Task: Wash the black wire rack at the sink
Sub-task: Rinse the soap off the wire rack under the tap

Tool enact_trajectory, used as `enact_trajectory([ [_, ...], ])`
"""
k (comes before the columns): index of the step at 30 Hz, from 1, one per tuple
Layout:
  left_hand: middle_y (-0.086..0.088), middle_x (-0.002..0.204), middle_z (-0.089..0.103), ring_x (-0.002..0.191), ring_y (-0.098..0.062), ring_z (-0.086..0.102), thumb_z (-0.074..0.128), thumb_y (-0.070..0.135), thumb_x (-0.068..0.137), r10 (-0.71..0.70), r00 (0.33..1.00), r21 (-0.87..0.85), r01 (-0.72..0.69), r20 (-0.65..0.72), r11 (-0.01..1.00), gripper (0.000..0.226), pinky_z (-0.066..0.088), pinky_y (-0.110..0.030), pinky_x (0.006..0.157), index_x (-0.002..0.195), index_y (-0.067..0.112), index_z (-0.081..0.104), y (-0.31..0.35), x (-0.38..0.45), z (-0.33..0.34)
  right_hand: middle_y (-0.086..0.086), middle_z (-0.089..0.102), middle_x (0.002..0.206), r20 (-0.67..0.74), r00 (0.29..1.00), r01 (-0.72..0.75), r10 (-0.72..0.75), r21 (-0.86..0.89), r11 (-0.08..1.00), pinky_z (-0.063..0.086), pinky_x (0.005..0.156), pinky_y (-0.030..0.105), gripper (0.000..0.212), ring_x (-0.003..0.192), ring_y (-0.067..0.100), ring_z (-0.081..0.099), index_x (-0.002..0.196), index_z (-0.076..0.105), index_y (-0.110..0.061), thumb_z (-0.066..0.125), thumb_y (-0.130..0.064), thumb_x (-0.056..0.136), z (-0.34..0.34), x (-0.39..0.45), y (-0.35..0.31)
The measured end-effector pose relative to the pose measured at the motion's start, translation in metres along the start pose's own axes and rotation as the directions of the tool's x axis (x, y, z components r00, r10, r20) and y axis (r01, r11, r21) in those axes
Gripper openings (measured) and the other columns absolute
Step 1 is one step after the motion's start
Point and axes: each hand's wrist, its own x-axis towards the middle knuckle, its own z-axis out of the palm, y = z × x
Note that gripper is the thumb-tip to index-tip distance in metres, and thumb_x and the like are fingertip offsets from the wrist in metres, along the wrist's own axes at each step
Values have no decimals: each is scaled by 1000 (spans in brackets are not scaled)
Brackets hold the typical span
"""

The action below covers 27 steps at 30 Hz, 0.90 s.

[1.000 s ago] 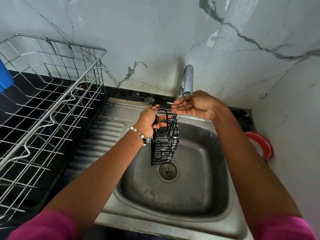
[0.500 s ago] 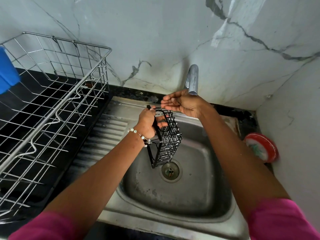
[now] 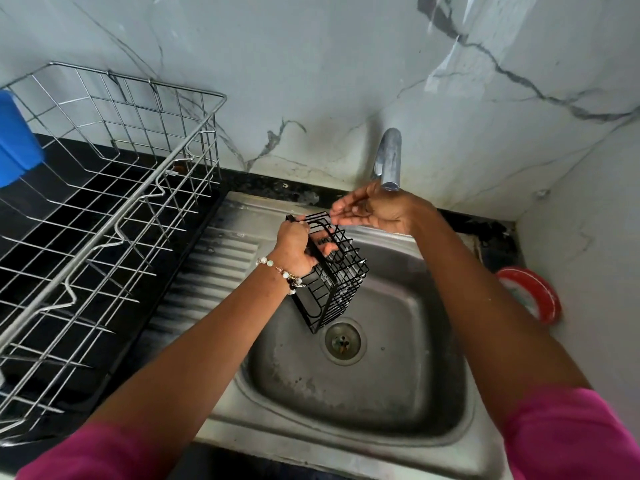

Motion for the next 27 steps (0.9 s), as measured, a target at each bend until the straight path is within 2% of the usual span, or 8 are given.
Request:
enact_trajectory([
  [2, -20, 85, 67, 72, -41, 63, 23, 12, 105, -6, 1000, 1, 6, -2, 1000, 27, 45, -31, 53, 122, 21, 43, 0, 2, 0, 28, 64, 106, 26, 999, -22, 25, -110, 994, 57, 83, 31, 27, 94, 28, 70, 108, 58, 14, 37, 17, 92, -6, -6, -4],
  [5, -20, 89, 68, 73, -41, 64, 23, 14, 105, -20, 1000, 5, 20, -11, 1000, 30, 46, -32, 54, 126, 21, 43, -2, 3, 0, 30, 63, 110, 55, 998, -10, 14, -67, 998, 56, 85, 34, 29, 106, 37, 64, 110, 56, 17, 36, 21, 90, -10, -11, -7],
  [7, -20, 88, 67, 72, -41, 64, 23, 13, 105, -19, 1000, 8, 19, -15, 1000, 31, 46, -32, 55, 127, 21, 43, -3, 3, 0, 30, 62, 112, 23, 999, -32, 35, -128, 991, 57, 84, 33, 28, 109, 37, 63, 108, 57, 16, 35, 20, 91, -8, -13, -6],
  [15, -20, 82, 67, 74, -40, 63, 25, 13, 105, -22, 999, -24, 21, -36, 1000, 31, 47, -32, 55, 128, 20, 44, -3, 1, 0, 24, 67, 102, 54, 998, -39, 42, -71, 997, 57, 84, 32, 32, 95, 26, 70, 104, 61, 11, 32, 19, 93, -3, -10, 1],
  [19, -22, 97, 67, 82, -42, 63, 23, 15, 105, -38, 999, -80, 34, -39, 996, 29, 48, -34, 57, 125, 23, 42, -3, 0, -1, 21, 68, 96, 5, 997, -75, 79, -239, 968, 58, 79, 30, 32, 93, 27, 69, 96, 63, 8, 33, 18, 93, 0, -9, -4],
  [21, -23, 107, 66, 89, -41, 61, 22, 16, 105, -52, 998, -114, 47, -45, 992, 28, 51, -36, 59, 123, 23, 42, -3, 0, -2, 23, 68, 97, 34, 996, -77, 86, -214, 974, 58, 82, 31, 31, 98, 30, 67, 98, 62, 9, 33, 18, 92, -1, -10, -6],
  [25, -19, 103, 64, 95, -40, 60, 25, 22, 105, -103, 994, -213, 93, -36, 973, 26, 53, -49, 81, 93, 12, 46, -4, -4, -2, 27, 65, 101, -4, 993, -112, 116, -288, 951, 58, 80, 31, 27, 99, 30, 66, 107, 58, 14, 34, 15, 94, -2, -16, -10],
  [27, -18, 97, 62, 95, -40, 59, 27, 24, 105, -121, 992, -248, 111, -25, 962, 29, 50, -52, 90, 88, 10, 45, -5, -6, -2, 29, 63, 105, 7, 994, -107, 112, -248, 963, 58, 81, 31, 29, 101, 31, 65, 113, 55, 15, 32, 14, 95, -4, -17, -8],
])
